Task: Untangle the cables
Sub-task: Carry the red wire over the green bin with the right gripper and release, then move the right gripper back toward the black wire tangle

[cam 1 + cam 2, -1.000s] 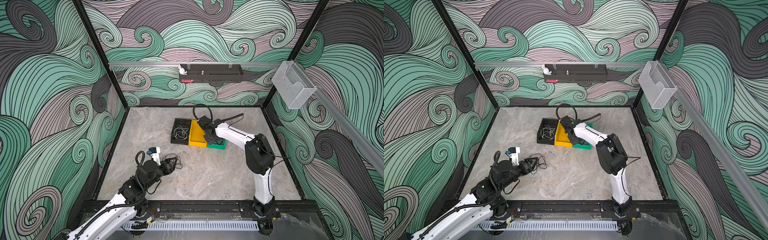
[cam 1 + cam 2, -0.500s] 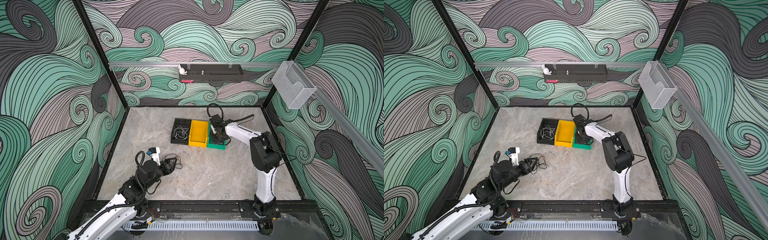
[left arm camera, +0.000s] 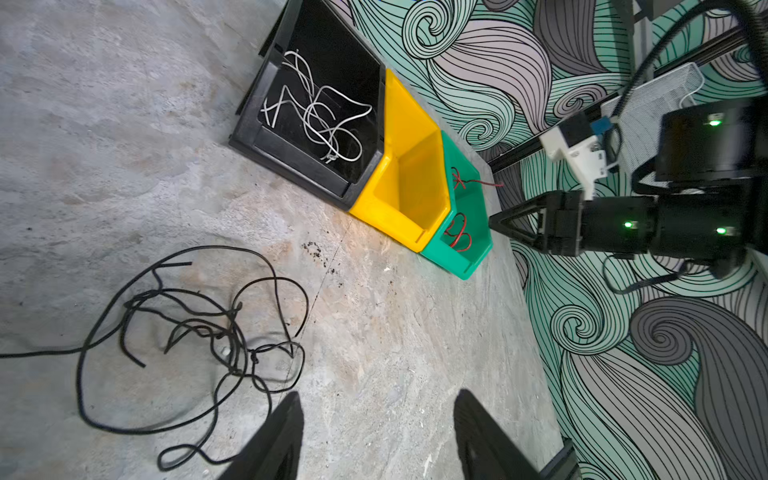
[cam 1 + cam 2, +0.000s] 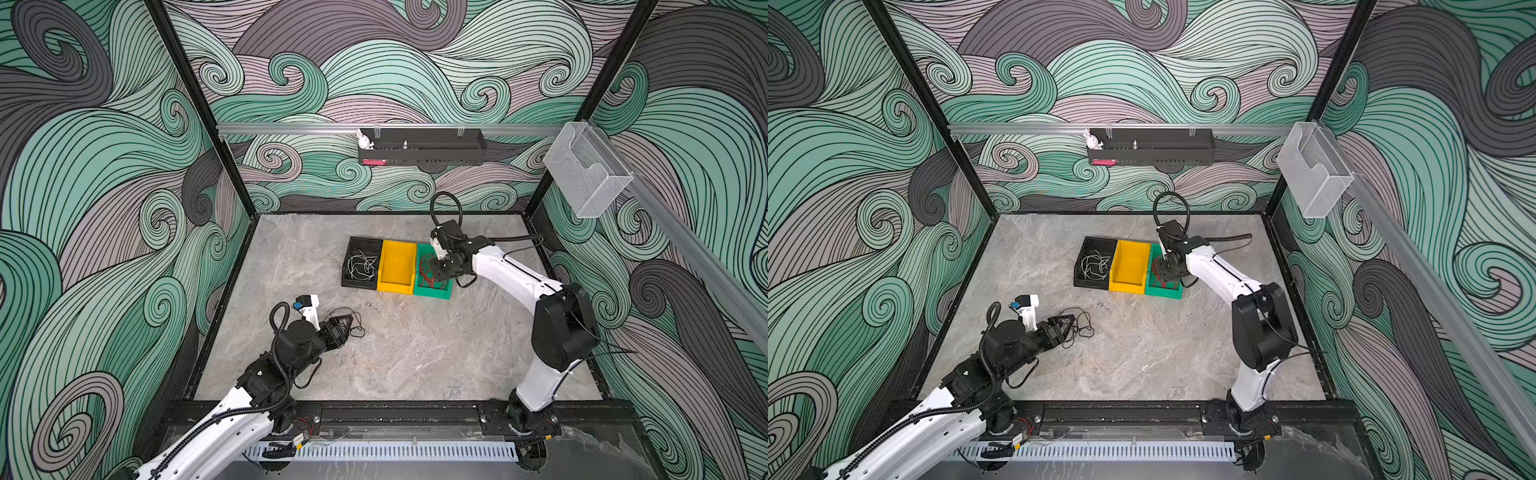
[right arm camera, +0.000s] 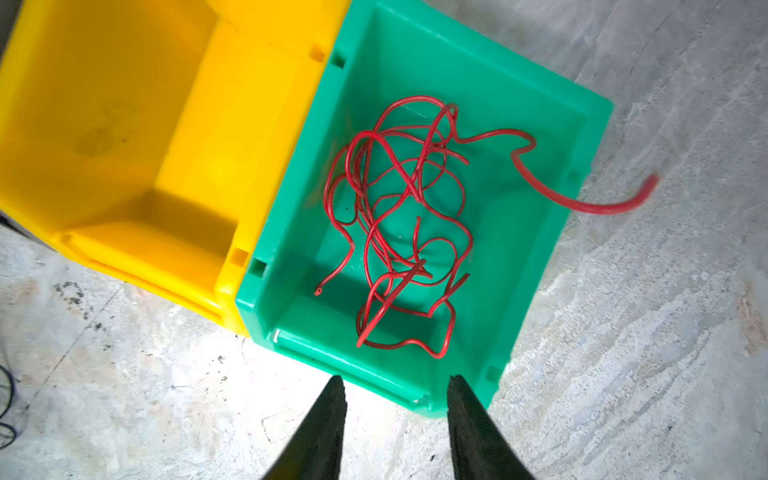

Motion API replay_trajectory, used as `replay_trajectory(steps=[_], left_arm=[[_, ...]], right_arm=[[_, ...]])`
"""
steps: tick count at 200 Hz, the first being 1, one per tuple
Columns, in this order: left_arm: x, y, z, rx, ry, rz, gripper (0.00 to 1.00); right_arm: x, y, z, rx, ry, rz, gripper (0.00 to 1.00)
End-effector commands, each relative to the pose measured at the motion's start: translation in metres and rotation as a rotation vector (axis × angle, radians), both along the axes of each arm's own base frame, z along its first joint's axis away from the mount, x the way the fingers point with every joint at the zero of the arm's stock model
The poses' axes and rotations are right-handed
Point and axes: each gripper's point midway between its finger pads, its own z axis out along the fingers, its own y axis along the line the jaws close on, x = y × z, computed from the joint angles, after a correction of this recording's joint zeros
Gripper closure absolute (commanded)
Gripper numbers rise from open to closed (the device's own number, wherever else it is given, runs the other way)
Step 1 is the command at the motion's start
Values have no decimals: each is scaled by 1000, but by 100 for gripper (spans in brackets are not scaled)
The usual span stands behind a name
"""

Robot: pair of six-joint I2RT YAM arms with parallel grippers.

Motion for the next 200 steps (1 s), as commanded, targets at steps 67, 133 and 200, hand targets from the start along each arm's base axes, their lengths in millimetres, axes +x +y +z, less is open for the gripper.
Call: replay_trajectory(steps=[67, 133, 200], left_arm=[[-2, 46, -29, 332, 165, 129, 38], [13, 22, -55, 303, 189, 88, 39], [19, 3, -82, 338, 274, 15, 53]], right_arm=[[-62, 43, 43, 425, 20, 62, 46], [-106, 68, 10, 492, 127, 135, 46], [-129, 92, -13, 521, 193, 185, 46]])
